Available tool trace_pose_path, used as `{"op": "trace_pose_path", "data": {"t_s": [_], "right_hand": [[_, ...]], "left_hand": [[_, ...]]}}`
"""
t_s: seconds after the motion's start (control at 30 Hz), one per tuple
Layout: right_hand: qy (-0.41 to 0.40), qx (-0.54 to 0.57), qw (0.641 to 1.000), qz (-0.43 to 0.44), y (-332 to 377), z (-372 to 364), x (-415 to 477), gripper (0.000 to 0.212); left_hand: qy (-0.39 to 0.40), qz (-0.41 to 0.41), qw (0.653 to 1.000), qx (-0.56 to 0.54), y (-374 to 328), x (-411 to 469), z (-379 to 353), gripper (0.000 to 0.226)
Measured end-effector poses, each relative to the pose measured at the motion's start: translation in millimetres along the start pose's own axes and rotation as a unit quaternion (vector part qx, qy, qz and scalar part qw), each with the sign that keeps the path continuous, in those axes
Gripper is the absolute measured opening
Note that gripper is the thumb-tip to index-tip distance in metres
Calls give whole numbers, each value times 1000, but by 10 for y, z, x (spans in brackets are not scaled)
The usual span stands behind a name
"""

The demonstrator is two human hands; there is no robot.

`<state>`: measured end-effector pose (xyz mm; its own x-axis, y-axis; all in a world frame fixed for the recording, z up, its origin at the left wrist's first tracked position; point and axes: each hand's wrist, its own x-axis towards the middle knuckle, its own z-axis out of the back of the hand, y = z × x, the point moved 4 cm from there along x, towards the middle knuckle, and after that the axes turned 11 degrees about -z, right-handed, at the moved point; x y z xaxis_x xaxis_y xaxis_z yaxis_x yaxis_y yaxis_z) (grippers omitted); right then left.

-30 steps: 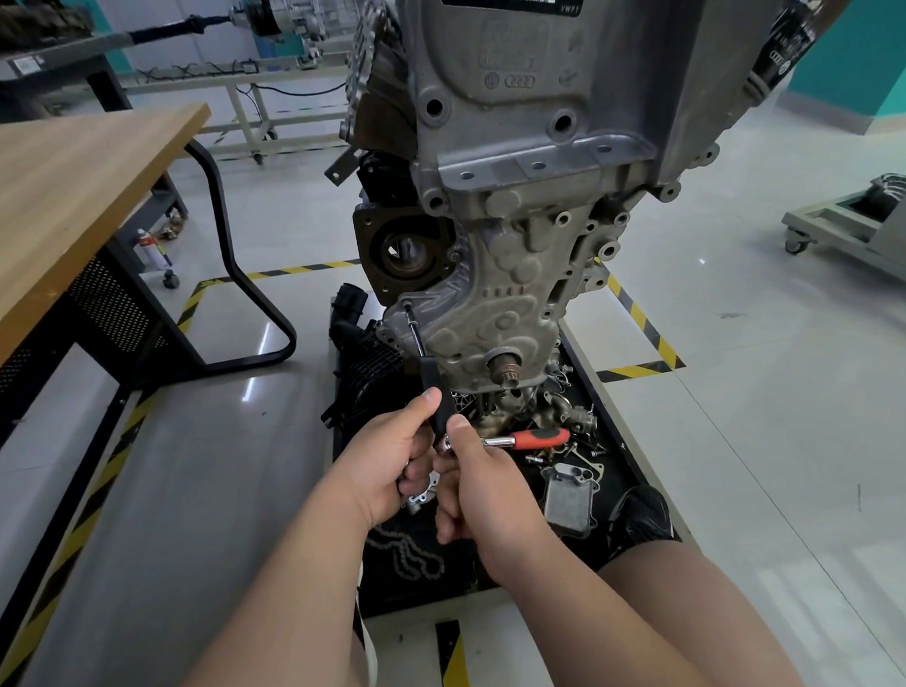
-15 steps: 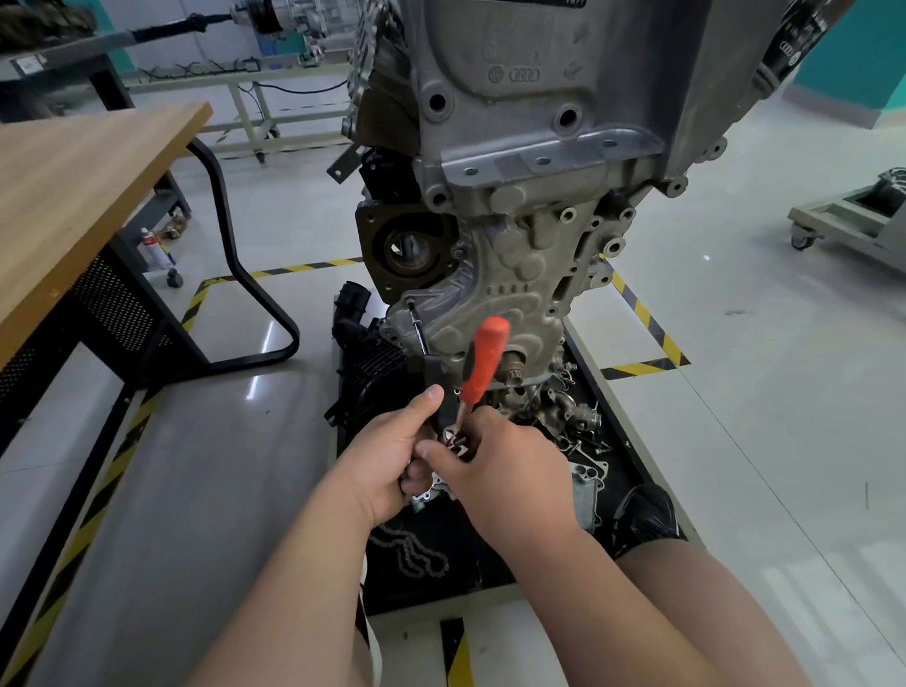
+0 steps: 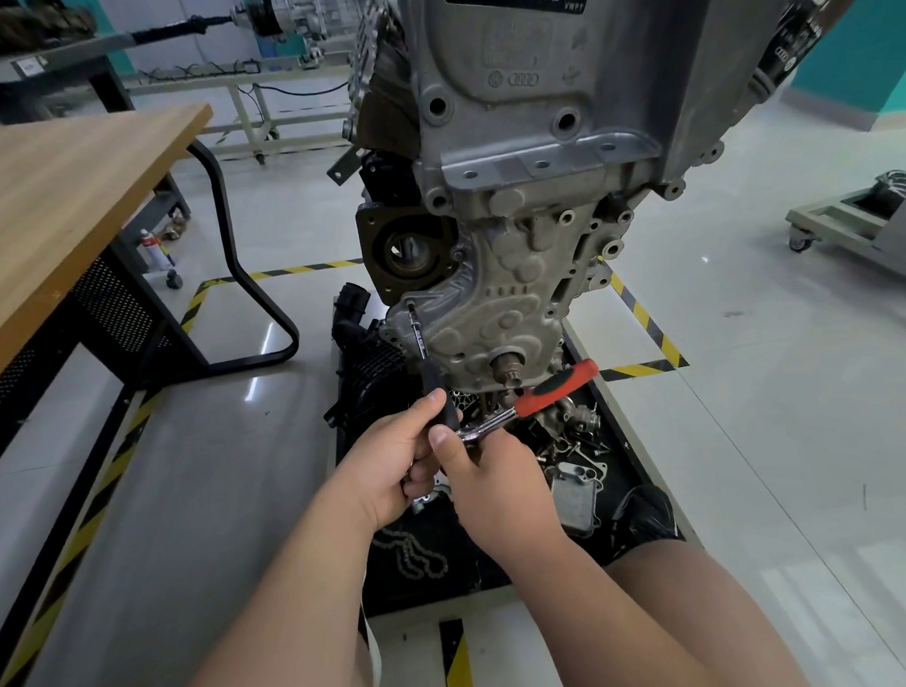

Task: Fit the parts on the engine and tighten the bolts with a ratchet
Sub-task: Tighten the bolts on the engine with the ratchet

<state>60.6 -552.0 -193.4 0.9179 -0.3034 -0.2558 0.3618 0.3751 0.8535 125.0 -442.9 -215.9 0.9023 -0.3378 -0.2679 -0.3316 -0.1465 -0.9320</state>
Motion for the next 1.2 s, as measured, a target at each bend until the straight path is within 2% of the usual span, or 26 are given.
{"op": "trace_pose_path", "data": {"t_s": [0.13, 0.27, 0.4, 0.53, 0.6, 0.77, 0.9, 1.0, 1.1, 1.2], "right_hand": [[77, 146, 985, -58, 4, -65, -48, 49], [145, 263, 943, -143, -5, -168, -91, 51], [233, 402, 853, -236, 10, -264, -130, 53], [306, 485, 770, -280, 54, -294, -175, 59], [324, 514, 738, -292, 69, -293, -192, 61], [356, 585, 658, -313, 95, -312, -220, 55], [408, 619, 601, -298, 131, -338, -242, 57], [432, 648, 558, -288, 141, -372, -254, 60], [441, 663, 534, -283, 122, -399, -251, 61], [431, 644, 566, -280, 122, -400, -245, 58]], "left_hand": [[11, -2, 1000, -9, -8, -5, -7, 47], [6, 9, 1000, -1, -10, -4, -12, 50], [1, 14, 1000, 16, -20, -20, -21, 46], [-17, 13, 1000, 12, -28, -21, 4, 46], [-22, 10, 1000, 17, -35, -26, 28, 42], [-17, 9, 999, 25, -76, -56, 50, 51], [-26, 6, 999, 43, -81, -64, 46, 60], [-13, 5, 999, 37, -70, -65, 27, 50], [-3, -3, 999, 41, -77, -51, 23, 45], [-7, -4, 999, 48, -66, -38, 43, 45]]}}
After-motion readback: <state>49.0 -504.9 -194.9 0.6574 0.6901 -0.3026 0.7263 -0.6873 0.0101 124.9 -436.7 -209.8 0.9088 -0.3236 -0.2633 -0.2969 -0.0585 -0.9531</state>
